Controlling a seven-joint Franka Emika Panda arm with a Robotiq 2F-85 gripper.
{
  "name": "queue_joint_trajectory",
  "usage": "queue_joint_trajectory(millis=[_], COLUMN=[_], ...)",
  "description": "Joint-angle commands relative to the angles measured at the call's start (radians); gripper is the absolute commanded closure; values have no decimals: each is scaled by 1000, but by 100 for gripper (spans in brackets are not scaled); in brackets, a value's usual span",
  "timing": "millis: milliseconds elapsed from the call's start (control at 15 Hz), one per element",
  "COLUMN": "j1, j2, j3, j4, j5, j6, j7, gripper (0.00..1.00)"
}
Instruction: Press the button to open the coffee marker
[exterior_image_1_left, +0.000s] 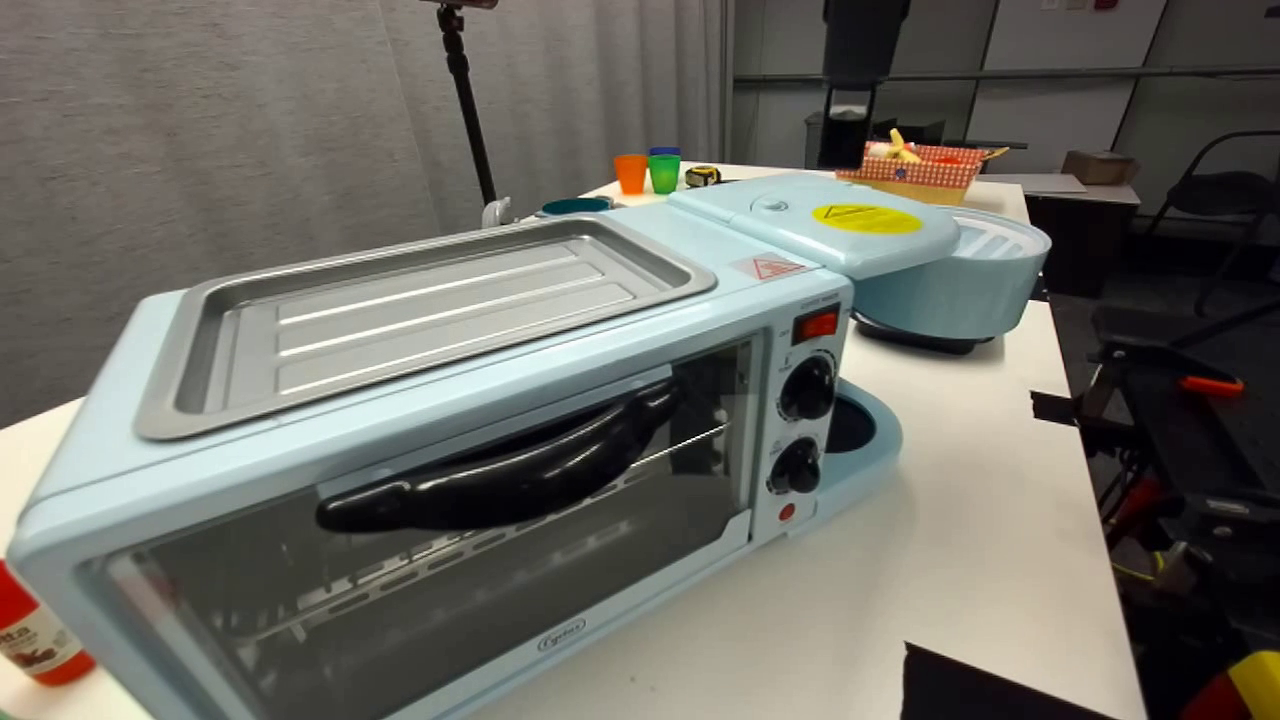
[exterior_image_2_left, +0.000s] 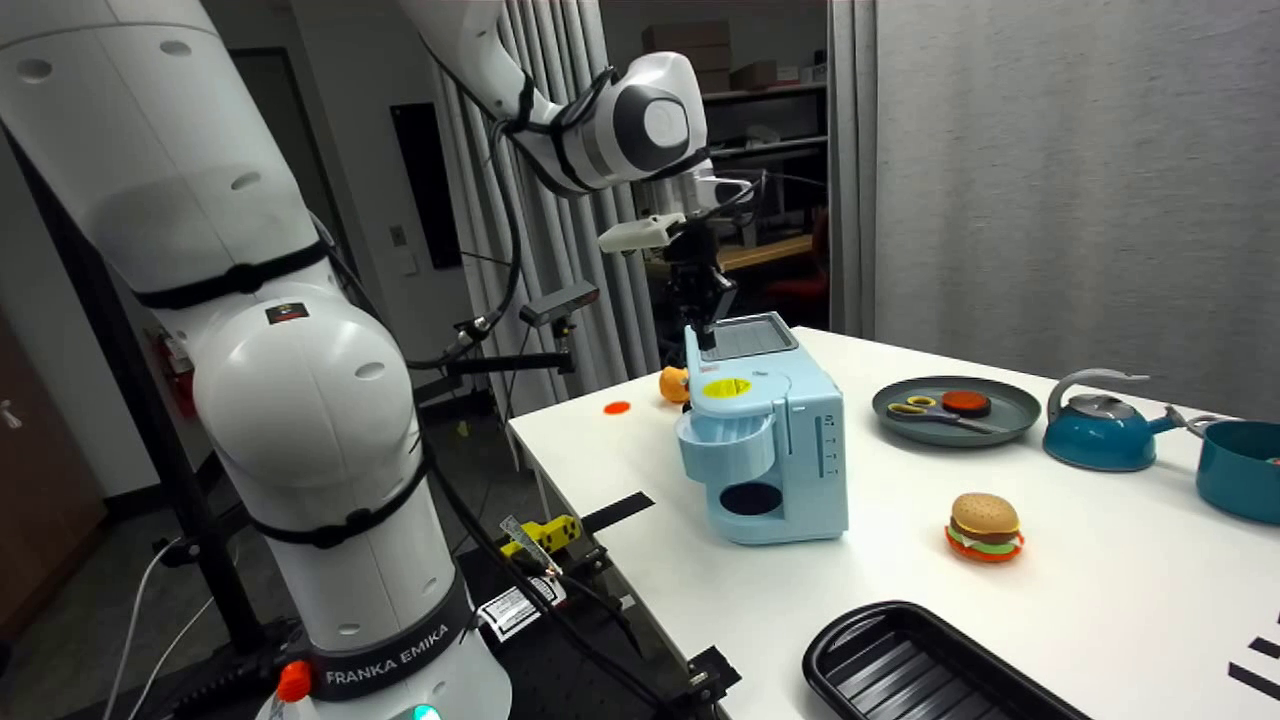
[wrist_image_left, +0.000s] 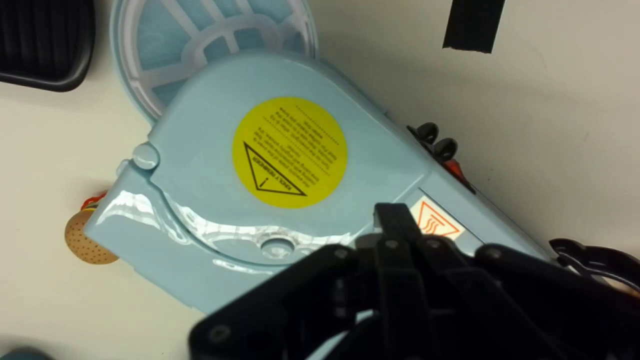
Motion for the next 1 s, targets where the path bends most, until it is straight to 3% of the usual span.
queue_joint_trajectory(millis=[0, 133, 200, 333, 867, 933], j1=[3, -6, -9, -14, -23, -23], j2=[-118, -150, -163, -182, -210, -211], j3=[20, 30, 33, 36, 51, 53], j4=[-48, -53, -53, -57, -63, -63], j5=[-39, -65, -80, -101, -144, -149], j6=[0, 8, 12, 21, 20, 19], j7=[52, 71, 78, 92, 139, 146], gripper=[100, 100, 74, 66, 4, 1])
